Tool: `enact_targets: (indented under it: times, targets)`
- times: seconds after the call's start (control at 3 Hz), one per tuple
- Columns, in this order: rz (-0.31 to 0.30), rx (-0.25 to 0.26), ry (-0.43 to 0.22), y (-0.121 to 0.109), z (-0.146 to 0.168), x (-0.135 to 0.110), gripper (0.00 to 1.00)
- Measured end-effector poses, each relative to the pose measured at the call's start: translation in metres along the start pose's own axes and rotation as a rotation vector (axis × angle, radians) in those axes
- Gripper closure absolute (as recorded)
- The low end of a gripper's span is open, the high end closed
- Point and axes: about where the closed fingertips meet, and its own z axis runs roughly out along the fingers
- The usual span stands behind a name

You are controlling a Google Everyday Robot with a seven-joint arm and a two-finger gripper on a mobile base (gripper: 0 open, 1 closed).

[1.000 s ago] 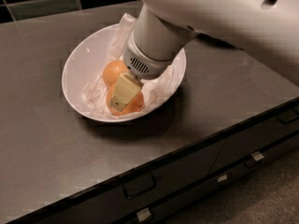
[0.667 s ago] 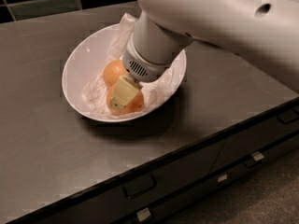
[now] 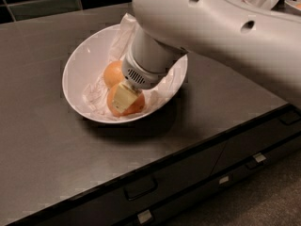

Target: Pick orange from white bowl

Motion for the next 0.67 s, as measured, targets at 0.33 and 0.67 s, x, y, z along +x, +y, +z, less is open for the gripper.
enact_targets:
  times: [0.33, 0.67]
  targets:
    - [0.019, 0.018, -0.006, -0.0007, 0.0072, -0.0011, 0.31]
    - [0.021, 0.015, -0.005, -0.0002, 0.0096, -0.0015, 0.29]
